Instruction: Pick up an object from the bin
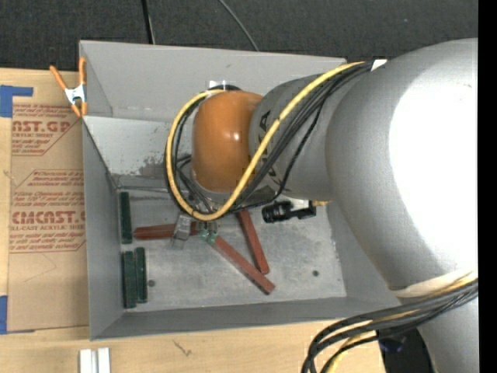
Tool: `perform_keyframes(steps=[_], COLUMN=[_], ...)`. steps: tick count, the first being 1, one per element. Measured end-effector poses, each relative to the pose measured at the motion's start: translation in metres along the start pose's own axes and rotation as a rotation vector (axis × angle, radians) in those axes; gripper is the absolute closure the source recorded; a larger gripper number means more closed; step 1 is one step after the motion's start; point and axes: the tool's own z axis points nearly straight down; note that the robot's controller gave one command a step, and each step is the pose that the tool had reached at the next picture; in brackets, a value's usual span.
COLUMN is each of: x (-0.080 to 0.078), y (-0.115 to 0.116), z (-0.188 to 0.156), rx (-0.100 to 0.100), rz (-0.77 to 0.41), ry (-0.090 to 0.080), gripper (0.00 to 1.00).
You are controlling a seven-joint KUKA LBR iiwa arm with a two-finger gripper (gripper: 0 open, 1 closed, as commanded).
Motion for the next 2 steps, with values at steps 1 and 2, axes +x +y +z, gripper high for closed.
perform_keyframes(steps=[1, 2], x=[-0.006, -0.017], y=[0.009, 0.018], z=[-0.060, -0.084], rx=[-0.001, -0.008], rz=[0.001, -0.011], ry=[-0.002, -0.013], gripper=[1.00, 1.00])
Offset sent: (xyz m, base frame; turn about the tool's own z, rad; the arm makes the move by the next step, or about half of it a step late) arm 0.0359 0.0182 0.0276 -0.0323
